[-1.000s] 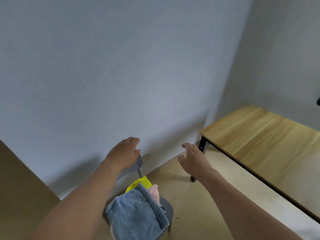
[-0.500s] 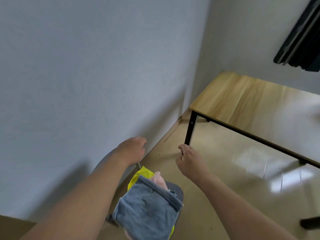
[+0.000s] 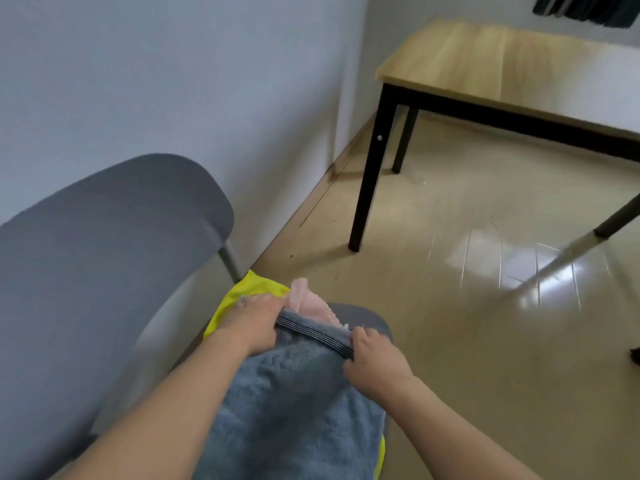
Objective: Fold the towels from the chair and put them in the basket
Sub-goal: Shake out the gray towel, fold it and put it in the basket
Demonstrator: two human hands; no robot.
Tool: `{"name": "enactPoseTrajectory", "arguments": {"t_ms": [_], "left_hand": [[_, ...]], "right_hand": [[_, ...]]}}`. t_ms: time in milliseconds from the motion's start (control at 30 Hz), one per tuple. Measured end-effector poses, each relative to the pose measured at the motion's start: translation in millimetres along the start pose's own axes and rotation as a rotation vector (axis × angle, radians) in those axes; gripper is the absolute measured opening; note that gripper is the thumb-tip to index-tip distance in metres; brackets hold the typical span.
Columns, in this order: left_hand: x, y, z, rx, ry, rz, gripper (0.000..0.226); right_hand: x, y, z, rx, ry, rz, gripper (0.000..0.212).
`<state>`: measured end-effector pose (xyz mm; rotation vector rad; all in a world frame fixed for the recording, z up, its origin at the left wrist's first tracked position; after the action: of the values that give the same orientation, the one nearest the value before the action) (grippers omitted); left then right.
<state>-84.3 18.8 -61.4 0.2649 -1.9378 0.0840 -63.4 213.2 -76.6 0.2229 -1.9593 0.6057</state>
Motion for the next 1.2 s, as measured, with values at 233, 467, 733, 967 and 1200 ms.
{"name": "enactPoseTrajectory", "arguments": {"t_ms": [233, 467, 733, 967, 1200], "left_hand": [[-43.7, -12.5, 16.3, -0.04, 0.308, 0.251, 0.069], [-21.3, -21.2, -49.5, -0.021, 0.231, 0.047, 0.022], [52.9, 46.7, -159.0, -0.257, 0.259, -0.131, 0.025], [99.7, 71.5, -223.4, -0.329, 0.17, -0.294, 0.006], [196.2, 57.5, -308.4, -0.419, 0.308, -0.27, 0.033]], "right_hand": [[-34.1, 16.4, -2.1, -0.014, 0.323, -0.172, 0.024], [-4.9, 11.4, -62.3, -0.018, 0.412, 0.069, 0.017], [112.0, -86.0, -174.2, 0.286, 0.601, -0.083, 0.019], [177.6, -119.5, -251.9, 0.393, 0.756, -0.442, 0.013], [249.0, -99.5, -278.6, 0.271, 0.826, -0.595, 0.014]]}}
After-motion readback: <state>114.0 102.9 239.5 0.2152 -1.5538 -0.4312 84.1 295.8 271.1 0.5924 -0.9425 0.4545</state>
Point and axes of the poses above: each hand's wrist, its own z-axis towards the middle knuckle, its own x-axis out of the back of the hand, y = z × x, the point moved 8 cm from there along z, towards the middle knuckle, and after that the axes turned 15 degrees about x, right-handed, at the moved point
